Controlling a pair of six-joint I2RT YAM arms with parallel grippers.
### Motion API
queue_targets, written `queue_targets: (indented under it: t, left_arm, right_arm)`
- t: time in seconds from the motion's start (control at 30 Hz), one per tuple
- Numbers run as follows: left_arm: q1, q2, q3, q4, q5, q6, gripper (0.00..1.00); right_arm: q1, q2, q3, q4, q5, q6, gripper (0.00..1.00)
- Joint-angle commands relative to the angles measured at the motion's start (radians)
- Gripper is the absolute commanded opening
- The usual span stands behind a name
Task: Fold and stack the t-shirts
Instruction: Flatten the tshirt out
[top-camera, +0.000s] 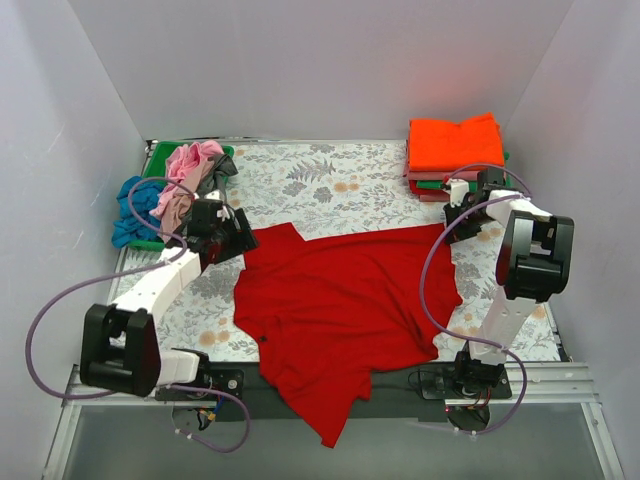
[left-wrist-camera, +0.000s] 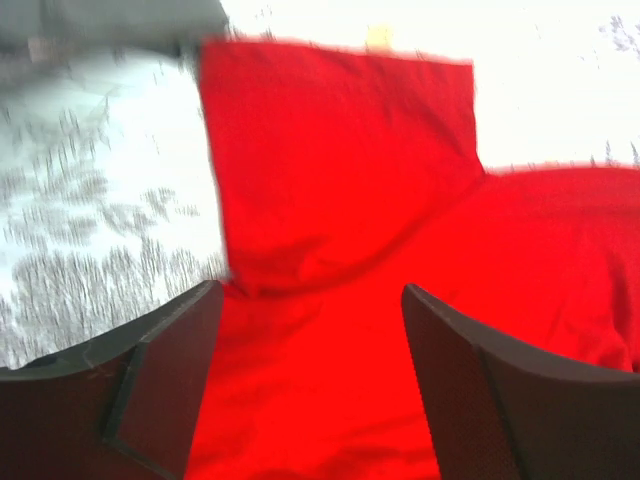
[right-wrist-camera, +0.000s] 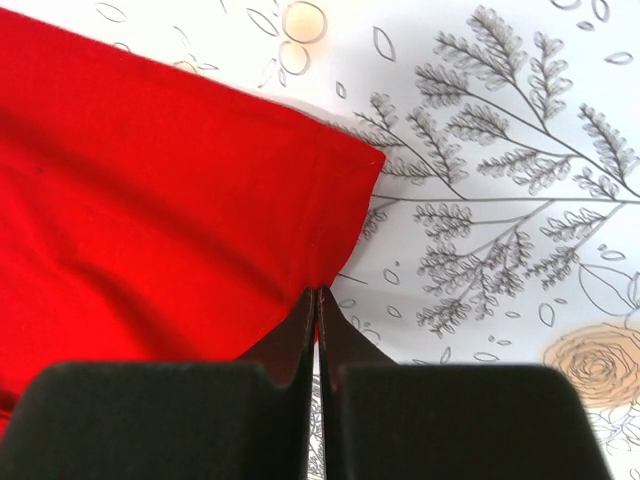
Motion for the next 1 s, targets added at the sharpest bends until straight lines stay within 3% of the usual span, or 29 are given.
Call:
queue_targets:
  t: [0.0,0.2,0.3,0.5,0.97]
  left_arm:
    - [0.036,0.103,0.115,0.090,0.080,0.071,0.69]
    - [0.051,0.258,0.194,0.104,0.112,0.094,0.64]
    - [0.053,0.344,0.245,0.095,0.117,0.101,0.55]
    - [0.053,0.432,0.285,0.104,0.121,0.096,0.53]
    - [0.053,0.639,0.464,0.065,0.005,0.166,0.43]
  right_arm:
    - [-0.023,-0.017,-0.022,-0.025,0.032,-0.038,0.01]
    - [-0.061,-0.021,-0.023,-0.028,0.041,-0.053,0.01]
    - [-0.075,-0.024,-0.028,-0.030,0.040,-0.059,0.01]
    - [-0.086,-0.024,-0.030,-0.033,0.018,-0.066,0.01]
    - [-0.084,-0.017,-0.017,-0.047,-0.009,-0.066,0.01]
